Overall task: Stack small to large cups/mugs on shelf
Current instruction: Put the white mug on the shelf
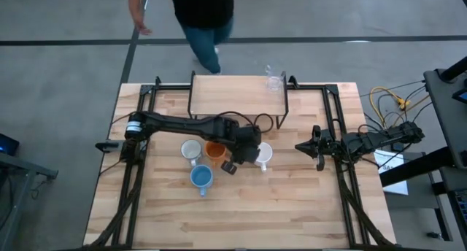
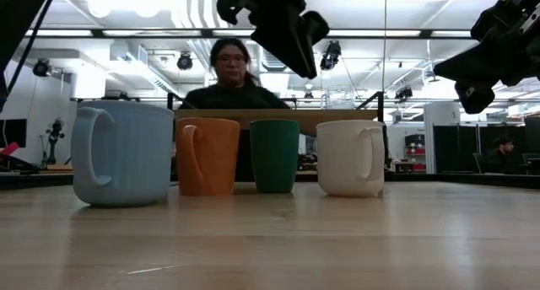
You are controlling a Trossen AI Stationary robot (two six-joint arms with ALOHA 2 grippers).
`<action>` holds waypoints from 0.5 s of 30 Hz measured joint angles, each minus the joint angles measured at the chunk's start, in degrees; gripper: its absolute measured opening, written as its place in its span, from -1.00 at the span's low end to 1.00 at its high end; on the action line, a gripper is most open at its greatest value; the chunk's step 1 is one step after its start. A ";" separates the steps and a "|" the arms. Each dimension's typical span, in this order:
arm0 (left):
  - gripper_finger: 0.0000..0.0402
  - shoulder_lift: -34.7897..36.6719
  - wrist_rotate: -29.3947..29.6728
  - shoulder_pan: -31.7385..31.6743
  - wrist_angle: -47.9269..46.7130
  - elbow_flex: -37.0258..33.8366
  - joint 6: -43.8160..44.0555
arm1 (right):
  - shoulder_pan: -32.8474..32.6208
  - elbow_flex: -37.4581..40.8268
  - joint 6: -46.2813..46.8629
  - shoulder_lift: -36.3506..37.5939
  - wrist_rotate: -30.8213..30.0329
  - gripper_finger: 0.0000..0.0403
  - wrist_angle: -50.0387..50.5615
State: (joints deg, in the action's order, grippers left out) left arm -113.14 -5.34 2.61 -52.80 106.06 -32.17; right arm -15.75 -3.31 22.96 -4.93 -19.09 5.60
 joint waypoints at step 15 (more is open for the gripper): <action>-0.66 0.09 1.53 0.27 3.90 -0.22 -7.18 | 0.01 0.00 1.66 -1.09 -0.20 -0.96 0.02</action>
State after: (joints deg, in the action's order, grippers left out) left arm -113.06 -3.81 2.87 -48.90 105.84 -39.35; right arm -15.74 -3.31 24.62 -6.02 -19.29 5.63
